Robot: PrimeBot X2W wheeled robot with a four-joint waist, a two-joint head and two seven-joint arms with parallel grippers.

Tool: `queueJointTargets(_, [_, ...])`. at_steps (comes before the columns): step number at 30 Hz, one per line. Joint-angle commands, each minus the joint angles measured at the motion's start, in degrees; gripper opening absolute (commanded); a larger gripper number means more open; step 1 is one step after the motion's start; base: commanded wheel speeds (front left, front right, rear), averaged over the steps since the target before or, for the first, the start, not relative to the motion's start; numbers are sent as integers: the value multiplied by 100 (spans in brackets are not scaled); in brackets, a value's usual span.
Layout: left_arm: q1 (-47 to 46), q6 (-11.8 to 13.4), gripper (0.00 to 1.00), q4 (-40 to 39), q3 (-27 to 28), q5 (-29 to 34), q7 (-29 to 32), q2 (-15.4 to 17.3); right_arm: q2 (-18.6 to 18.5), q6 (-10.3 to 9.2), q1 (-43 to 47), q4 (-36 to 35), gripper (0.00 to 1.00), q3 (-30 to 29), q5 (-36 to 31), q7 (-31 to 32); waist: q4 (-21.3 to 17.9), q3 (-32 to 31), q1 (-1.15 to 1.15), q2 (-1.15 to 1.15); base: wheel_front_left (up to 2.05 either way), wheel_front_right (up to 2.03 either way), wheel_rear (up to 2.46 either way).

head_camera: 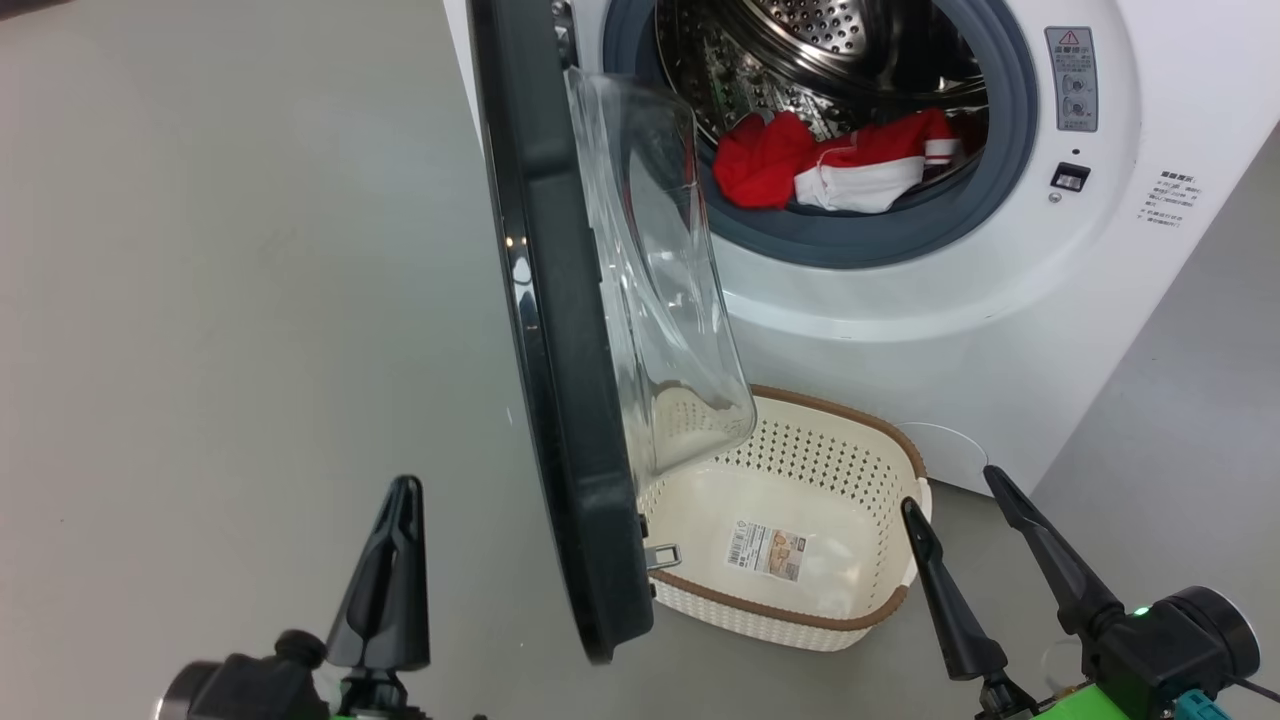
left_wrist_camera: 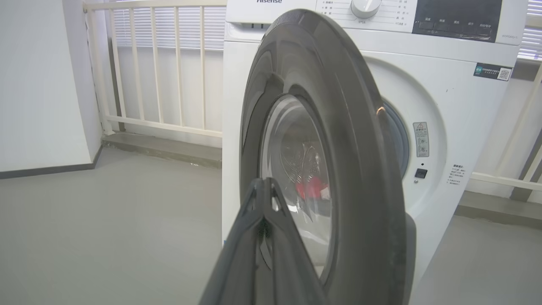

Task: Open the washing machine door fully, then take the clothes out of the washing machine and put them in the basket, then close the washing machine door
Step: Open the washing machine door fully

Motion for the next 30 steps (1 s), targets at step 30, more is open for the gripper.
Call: queueJointTargets(30, [-1328,-517,0,-984,-1333,402,1142,-118,-6,29,-73,-127,100,193,178,-34,-276,77,0,0,0,0,0])
